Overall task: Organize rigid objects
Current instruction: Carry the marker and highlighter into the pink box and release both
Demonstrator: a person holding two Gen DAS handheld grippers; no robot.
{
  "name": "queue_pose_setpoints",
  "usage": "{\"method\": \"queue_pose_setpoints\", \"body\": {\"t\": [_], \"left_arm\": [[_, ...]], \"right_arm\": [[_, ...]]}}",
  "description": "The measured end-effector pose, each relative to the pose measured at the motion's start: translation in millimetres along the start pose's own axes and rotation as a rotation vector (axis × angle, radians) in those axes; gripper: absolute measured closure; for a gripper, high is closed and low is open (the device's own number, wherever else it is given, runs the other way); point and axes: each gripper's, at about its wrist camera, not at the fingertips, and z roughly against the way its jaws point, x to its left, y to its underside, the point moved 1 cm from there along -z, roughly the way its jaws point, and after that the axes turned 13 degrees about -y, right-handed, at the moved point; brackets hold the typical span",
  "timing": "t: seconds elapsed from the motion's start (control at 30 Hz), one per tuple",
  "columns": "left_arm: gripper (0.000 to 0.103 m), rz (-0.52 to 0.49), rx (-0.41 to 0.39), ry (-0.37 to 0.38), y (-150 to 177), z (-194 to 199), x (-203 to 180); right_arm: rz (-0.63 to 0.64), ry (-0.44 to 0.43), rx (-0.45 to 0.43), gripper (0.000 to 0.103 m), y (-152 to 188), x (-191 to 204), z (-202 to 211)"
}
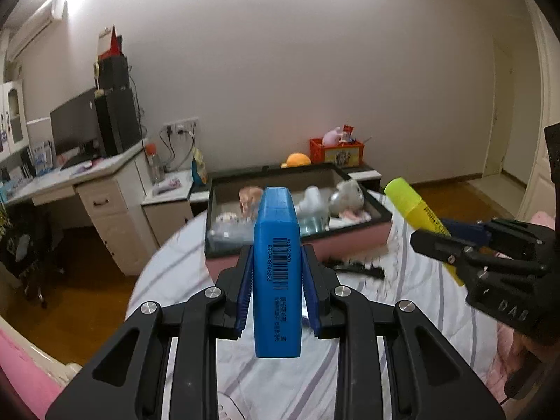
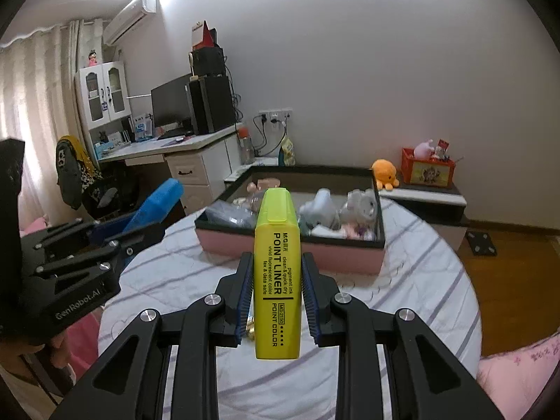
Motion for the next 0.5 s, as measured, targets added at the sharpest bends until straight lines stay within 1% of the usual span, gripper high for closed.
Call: {"method": "queue_pose_setpoints", "body": {"t": [0.13, 0.23, 0.3, 0.4, 0.5], "left_arm": [[0.076, -0.016, -0.019, -0.003, -16.3, -7.3, -4.0], [0.076, -0.03, -0.016, -0.001, -25.9, -20.0, -4.3], [0.076, -0.039, -0.011, -0.001, -32.7, -31.8, -5.0], [0.076, -0.041, 0.009, 0.018, -44.0, -56.0, -5.4], [0.076, -0.052, 0.032, 0.011, -54.7, -82.7, -6.9]], "right_arm": [[0.022, 0.004, -0.007, 0.076, -13.7, -1.5, -4.4], [0.037, 0.009, -0.005, 0.076, -25.0, -5.7, -12.7], [0.041, 0.01, -0.003, 0.076, -31.6, -9.4, -19.1], [0.05, 0.016, 0.009, 0.076, -44.6, -18.2, -35.8], [0.048, 0.016, 0.028, 0.076, -57.7, -31.9, -56.9]]}}
